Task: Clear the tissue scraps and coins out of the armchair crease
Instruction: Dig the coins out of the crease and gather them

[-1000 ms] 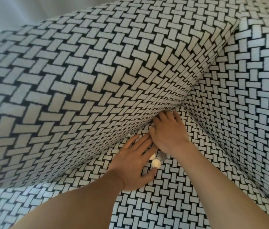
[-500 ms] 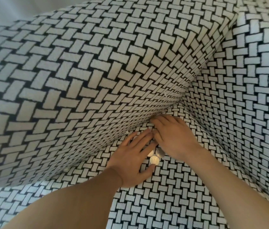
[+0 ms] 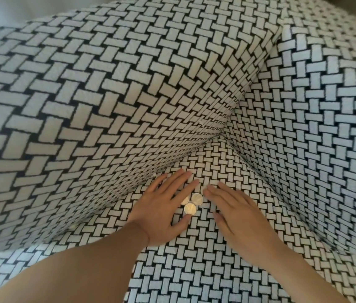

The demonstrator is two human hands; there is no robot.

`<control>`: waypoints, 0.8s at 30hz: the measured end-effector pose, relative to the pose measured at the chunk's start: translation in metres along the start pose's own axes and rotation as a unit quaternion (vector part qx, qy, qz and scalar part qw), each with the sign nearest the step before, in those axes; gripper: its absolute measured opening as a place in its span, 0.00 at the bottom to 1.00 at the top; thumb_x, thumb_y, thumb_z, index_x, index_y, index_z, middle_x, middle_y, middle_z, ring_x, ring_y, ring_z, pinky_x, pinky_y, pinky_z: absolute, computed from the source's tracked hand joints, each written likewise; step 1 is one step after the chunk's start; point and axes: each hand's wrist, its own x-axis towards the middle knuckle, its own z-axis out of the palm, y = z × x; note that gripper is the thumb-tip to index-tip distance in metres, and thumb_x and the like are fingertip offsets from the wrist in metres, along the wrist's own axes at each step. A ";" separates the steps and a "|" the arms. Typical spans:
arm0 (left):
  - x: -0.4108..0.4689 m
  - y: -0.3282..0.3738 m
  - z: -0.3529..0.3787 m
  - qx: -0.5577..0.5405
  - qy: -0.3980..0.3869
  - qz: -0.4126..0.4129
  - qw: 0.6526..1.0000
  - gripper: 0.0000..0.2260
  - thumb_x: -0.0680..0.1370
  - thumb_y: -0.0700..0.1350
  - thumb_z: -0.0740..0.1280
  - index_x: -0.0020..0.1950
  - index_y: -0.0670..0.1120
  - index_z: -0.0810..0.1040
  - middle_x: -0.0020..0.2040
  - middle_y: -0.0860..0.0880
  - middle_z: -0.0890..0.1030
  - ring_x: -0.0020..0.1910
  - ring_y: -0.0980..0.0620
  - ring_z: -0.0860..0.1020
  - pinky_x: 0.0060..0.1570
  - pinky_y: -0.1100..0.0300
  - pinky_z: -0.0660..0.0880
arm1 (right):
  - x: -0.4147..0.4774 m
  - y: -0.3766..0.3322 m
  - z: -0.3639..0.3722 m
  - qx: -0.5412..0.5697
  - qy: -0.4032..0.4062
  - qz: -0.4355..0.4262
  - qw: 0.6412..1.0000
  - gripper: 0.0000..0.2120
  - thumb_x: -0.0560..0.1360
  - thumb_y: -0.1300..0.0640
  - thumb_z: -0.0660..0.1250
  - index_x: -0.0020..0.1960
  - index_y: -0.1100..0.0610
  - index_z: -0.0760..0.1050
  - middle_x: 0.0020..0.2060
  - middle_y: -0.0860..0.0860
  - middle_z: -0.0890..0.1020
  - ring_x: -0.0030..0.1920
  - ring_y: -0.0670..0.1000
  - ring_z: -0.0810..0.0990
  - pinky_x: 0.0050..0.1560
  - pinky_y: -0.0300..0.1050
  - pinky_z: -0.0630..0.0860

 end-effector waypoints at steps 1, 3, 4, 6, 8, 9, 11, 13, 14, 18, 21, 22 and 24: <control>-0.001 0.000 0.000 0.000 0.000 -0.001 1.000 0.31 0.77 0.59 0.54 0.78 0.52 0.50 0.78 0.49 0.55 0.76 0.52 0.52 0.71 0.50 0.50 | -0.005 -0.001 0.000 0.008 -0.011 -0.001 1.000 0.30 0.73 0.41 0.33 0.76 0.41 0.47 0.71 0.32 0.49 0.73 0.36 0.42 0.73 0.38 0.38; -0.001 -0.001 0.001 -0.004 0.002 -0.001 1.000 0.31 0.77 0.59 0.54 0.78 0.53 0.51 0.78 0.49 0.55 0.76 0.52 0.53 0.71 0.50 0.51 | -0.012 -0.003 -0.005 0.030 -0.018 -0.005 0.999 0.27 0.76 0.41 0.36 0.74 0.39 0.49 0.67 0.29 0.49 0.72 0.33 0.41 0.72 0.35 0.35; -0.001 -0.001 0.001 -0.005 0.001 0.002 1.000 0.31 0.77 0.59 0.54 0.78 0.53 0.51 0.78 0.49 0.55 0.76 0.52 0.53 0.71 0.50 0.51 | -0.013 -0.004 -0.008 0.072 -0.011 0.005 0.997 0.22 0.79 0.44 0.42 0.73 0.39 0.54 0.66 0.28 0.53 0.71 0.32 0.44 0.73 0.35 0.38; -0.001 -0.002 0.002 -0.007 0.002 0.006 1.000 0.30 0.77 0.59 0.54 0.78 0.54 0.52 0.78 0.49 0.54 0.76 0.52 0.52 0.71 0.49 0.51 | -0.010 -0.007 -0.013 0.201 0.041 0.038 0.978 0.16 0.81 0.53 0.52 0.67 0.42 0.64 0.63 0.30 0.62 0.68 0.32 0.56 0.74 0.37 0.51; 0.000 -0.003 0.003 -0.007 -0.002 0.010 1.000 0.30 0.77 0.59 0.53 0.78 0.54 0.52 0.78 0.49 0.55 0.76 0.51 0.53 0.71 0.48 0.52 | -0.001 -0.003 -0.017 0.286 0.108 0.085 0.948 0.15 0.81 0.57 0.54 0.65 0.46 0.68 0.62 0.35 0.68 0.65 0.35 0.63 0.71 0.37 0.59; 0.000 -0.003 0.004 -0.005 -0.003 0.010 1.000 0.30 0.77 0.59 0.53 0.77 0.54 0.52 0.78 0.49 0.55 0.76 0.51 0.53 0.71 0.48 0.51 | 0.006 0.000 -0.018 0.293 0.134 0.107 0.941 0.16 0.81 0.57 0.55 0.67 0.49 0.67 0.64 0.39 0.68 0.66 0.37 0.63 0.71 0.38 0.59; 0.001 -0.002 0.004 0.000 -0.003 0.011 1.000 0.30 0.77 0.59 0.54 0.77 0.54 0.53 0.78 0.49 0.55 0.76 0.51 0.53 0.71 0.48 0.51 | 0.023 0.010 -0.022 0.272 0.148 0.153 0.939 0.19 0.81 0.57 0.55 0.72 0.53 0.64 0.70 0.45 0.64 0.71 0.44 0.60 0.73 0.42 0.55; 0.001 -0.002 0.004 0.003 -0.007 0.009 1.000 0.30 0.77 0.60 0.54 0.77 0.53 0.53 0.78 0.49 0.54 0.76 0.52 0.52 0.72 0.49 0.50 | 0.040 0.022 -0.022 0.265 0.145 0.203 0.931 0.21 0.81 0.57 0.55 0.73 0.56 0.61 0.72 0.52 0.63 0.73 0.50 0.58 0.74 0.50 0.55; 0.000 -0.003 0.005 0.002 -0.008 0.007 1.000 0.30 0.77 0.60 0.54 0.78 0.53 0.53 0.78 0.49 0.53 0.76 0.52 0.51 0.72 0.49 0.49 | 0.048 0.027 -0.021 0.271 0.146 0.232 0.923 0.22 0.80 0.58 0.55 0.73 0.58 0.61 0.72 0.54 0.63 0.72 0.52 0.59 0.74 0.52 0.55; 0.000 -0.002 0.004 -0.004 -0.016 0.000 1.000 0.31 0.76 0.60 0.54 0.78 0.53 0.52 0.78 0.50 0.53 0.76 0.53 0.51 0.72 0.50 0.49 | 0.073 0.032 -0.013 0.256 0.178 0.329 0.891 0.23 0.79 0.56 0.53 0.73 0.61 0.62 0.69 0.58 0.68 0.69 0.57 0.66 0.70 0.56 0.61; 0.001 -0.002 0.002 -0.004 -0.010 0.003 1.000 0.31 0.76 0.60 0.55 0.77 0.53 0.53 0.78 0.50 0.53 0.76 0.53 0.51 0.72 0.50 0.49 | 0.079 0.025 -0.006 0.152 0.207 0.370 0.893 0.21 0.80 0.54 0.52 0.71 0.61 0.63 0.68 0.58 0.70 0.68 0.57 0.67 0.69 0.53 0.60; 0.000 -0.002 0.003 -0.008 -0.010 0.002 1.000 0.31 0.76 0.60 0.55 0.77 0.53 0.54 0.78 0.50 0.53 0.76 0.53 0.51 0.72 0.50 0.49 | 0.078 0.024 -0.003 0.112 0.214 0.375 0.895 0.21 0.81 0.53 0.51 0.71 0.61 0.63 0.68 0.58 0.70 0.68 0.57 0.67 0.68 0.53 0.60; 0.000 -0.002 0.002 -0.014 -0.013 -0.002 1.000 0.31 0.76 0.60 0.55 0.78 0.53 0.53 0.78 0.50 0.53 0.76 0.53 0.51 0.72 0.50 0.50 | 0.079 0.026 -0.001 0.062 0.216 0.378 0.898 0.22 0.81 0.51 0.49 0.71 0.61 0.63 0.68 0.58 0.70 0.68 0.57 0.66 0.68 0.54 0.60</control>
